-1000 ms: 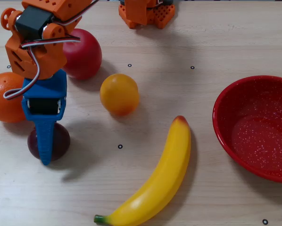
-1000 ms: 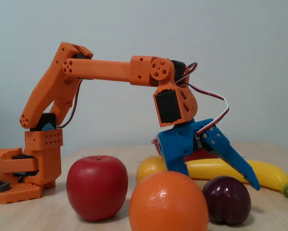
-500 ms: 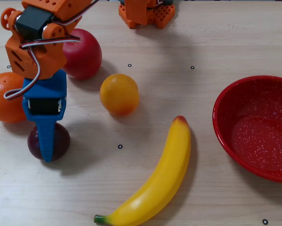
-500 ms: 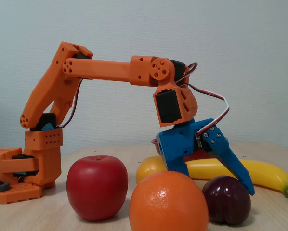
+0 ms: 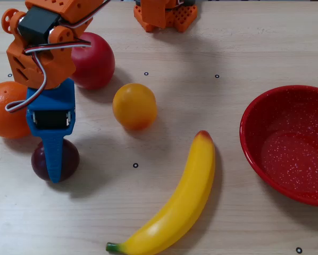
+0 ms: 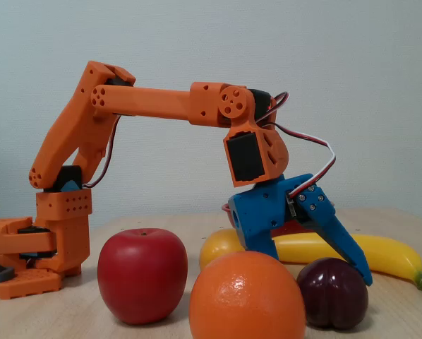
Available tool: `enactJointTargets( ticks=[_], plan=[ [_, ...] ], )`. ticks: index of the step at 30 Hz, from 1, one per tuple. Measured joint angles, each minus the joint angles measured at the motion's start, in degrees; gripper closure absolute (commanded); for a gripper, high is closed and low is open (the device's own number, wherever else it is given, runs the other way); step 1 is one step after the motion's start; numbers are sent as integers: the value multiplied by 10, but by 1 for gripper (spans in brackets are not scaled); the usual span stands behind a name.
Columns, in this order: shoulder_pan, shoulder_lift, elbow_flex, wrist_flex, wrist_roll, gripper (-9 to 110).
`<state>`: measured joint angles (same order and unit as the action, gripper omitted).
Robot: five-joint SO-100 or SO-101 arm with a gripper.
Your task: Put plum in the red bowl.
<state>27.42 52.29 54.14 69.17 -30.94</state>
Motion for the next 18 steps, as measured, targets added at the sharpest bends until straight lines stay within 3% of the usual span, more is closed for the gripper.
enactJointTargets(
  ticks=[18],
  plan=[
    [0, 26, 37, -6, -7, 102]
  ],
)
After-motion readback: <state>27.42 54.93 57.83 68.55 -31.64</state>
